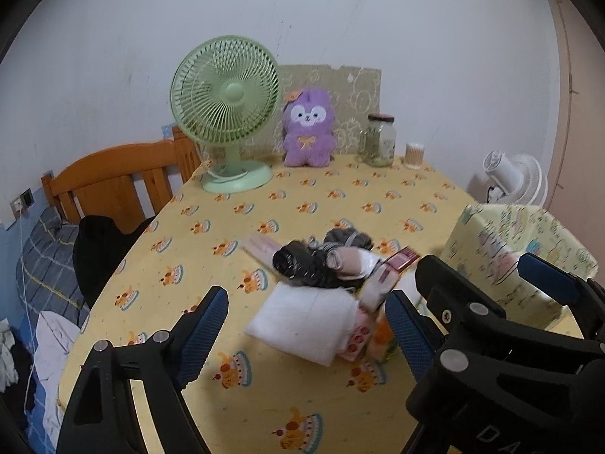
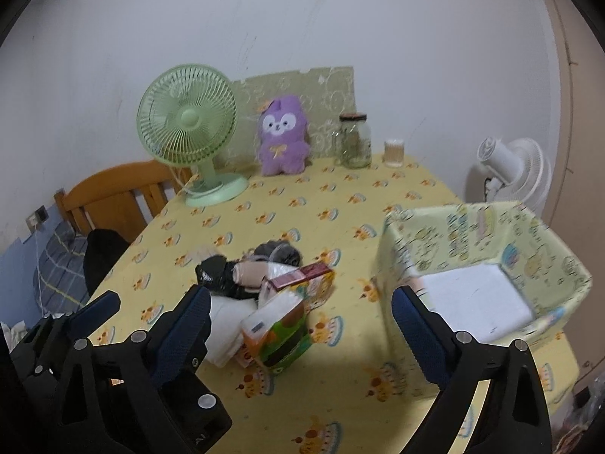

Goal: Organize soft objects
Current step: 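Move both grippers down toward the pile of items on the table, then grasp the white-and-orange tissue pack with the right gripper while the left gripper grasps the white folded cloth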

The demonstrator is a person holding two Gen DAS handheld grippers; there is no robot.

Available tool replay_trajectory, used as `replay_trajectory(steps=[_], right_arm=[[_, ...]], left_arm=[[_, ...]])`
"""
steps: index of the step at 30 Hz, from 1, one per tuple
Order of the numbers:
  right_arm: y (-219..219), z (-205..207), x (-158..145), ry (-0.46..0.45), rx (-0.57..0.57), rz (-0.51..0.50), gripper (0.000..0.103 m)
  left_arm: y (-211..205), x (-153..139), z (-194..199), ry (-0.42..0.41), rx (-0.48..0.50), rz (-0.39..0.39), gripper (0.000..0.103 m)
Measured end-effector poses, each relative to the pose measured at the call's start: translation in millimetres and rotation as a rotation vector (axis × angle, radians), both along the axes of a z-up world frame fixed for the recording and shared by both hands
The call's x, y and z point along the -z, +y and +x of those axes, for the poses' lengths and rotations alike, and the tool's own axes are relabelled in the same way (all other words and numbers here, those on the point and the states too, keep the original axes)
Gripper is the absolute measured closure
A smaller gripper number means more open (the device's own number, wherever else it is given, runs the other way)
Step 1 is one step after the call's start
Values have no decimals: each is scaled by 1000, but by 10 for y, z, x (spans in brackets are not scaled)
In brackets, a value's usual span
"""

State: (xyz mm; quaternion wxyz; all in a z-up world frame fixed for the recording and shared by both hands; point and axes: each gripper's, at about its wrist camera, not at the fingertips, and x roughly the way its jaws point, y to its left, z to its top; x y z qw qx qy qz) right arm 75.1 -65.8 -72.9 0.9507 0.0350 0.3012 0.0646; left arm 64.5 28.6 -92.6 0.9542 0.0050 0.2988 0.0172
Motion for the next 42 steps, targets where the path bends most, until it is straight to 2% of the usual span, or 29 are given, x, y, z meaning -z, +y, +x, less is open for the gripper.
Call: replay_trajectory(steps=[7,12,17,22,24,25,27,30,37,42], right_arm=[[146,138,224,58,-30,-25,11],[192,259,411,112,-31,-41,21],[230,395,582,161,-31,-56,24],[234,489,674,204,-46,-48,40],[252,489,682,207,-56,-56,53],[258,490,686,211,-54,-63,54],[256,485,680,214,-57,-58,63],[228,491,657,213,-46,-50,69],[164,538,587,188,-20,-49,72],[96,612,651,223,15,-44,72]], left_arm=[[96,235,124,59,-3,-6,16],[104,384,208,105,6,-12,16],[127,535,311,148,9,-28,16],[115,586,375,167,10,-26,17],[96,593,388,171,17,-19,17],[96,598,389,171,17,-15,17],[83,591,391,167,22,-6,17],[69,568,417,154,27,5,17],[36,522,538,141,56,12,16],[50,616,692,185,78,5,15]])
